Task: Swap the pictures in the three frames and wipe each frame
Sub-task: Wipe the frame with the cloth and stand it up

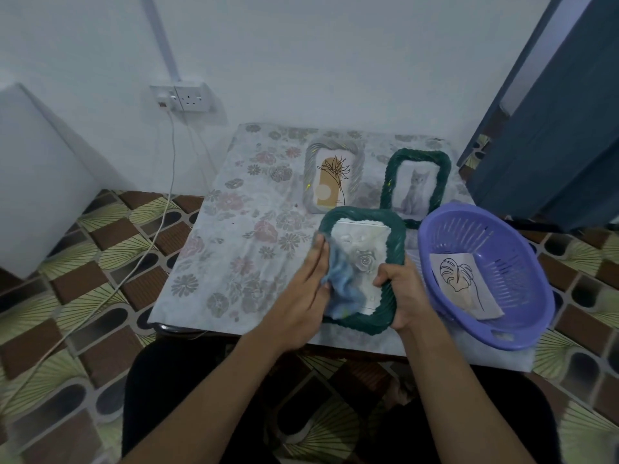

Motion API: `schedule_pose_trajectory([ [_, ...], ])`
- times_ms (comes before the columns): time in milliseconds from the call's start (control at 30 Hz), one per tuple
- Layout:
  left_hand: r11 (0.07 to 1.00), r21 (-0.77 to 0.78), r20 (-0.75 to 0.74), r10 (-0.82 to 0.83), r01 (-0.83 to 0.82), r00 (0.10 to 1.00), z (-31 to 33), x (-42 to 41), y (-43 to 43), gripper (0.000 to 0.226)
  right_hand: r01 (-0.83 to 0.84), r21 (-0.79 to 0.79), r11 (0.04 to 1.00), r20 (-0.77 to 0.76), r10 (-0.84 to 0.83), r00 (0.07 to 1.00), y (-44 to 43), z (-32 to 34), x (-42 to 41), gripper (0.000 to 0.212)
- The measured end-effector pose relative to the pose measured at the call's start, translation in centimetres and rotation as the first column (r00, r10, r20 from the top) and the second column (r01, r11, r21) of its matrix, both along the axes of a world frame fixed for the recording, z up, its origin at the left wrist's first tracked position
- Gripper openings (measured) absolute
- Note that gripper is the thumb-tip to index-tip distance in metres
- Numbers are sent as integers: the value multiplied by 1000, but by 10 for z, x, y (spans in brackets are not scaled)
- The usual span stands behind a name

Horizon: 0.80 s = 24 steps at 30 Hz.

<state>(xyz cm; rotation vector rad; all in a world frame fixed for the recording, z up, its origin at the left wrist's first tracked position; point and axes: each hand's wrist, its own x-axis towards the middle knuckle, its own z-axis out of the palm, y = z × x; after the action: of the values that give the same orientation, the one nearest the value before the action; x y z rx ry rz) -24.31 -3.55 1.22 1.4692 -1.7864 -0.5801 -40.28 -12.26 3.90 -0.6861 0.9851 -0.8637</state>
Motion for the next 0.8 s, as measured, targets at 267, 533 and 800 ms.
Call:
schedule_pose_trajectory([
  [267, 994, -104, 180, 44, -25, 983, -5, 11, -11, 52, -60, -11, 998, 89, 61, 994, 14, 2, 11, 60],
  [533, 956, -249, 258, 221, -157, 941, 16, 33, -44, 50, -215, -24, 976, -32, 214, 976, 22, 11, 23, 55],
  [800, 974, -74, 94, 219, -212, 971, 27, 25, -24, 53, -125, -42, 991, -83, 121, 989, 14, 10, 22, 77],
])
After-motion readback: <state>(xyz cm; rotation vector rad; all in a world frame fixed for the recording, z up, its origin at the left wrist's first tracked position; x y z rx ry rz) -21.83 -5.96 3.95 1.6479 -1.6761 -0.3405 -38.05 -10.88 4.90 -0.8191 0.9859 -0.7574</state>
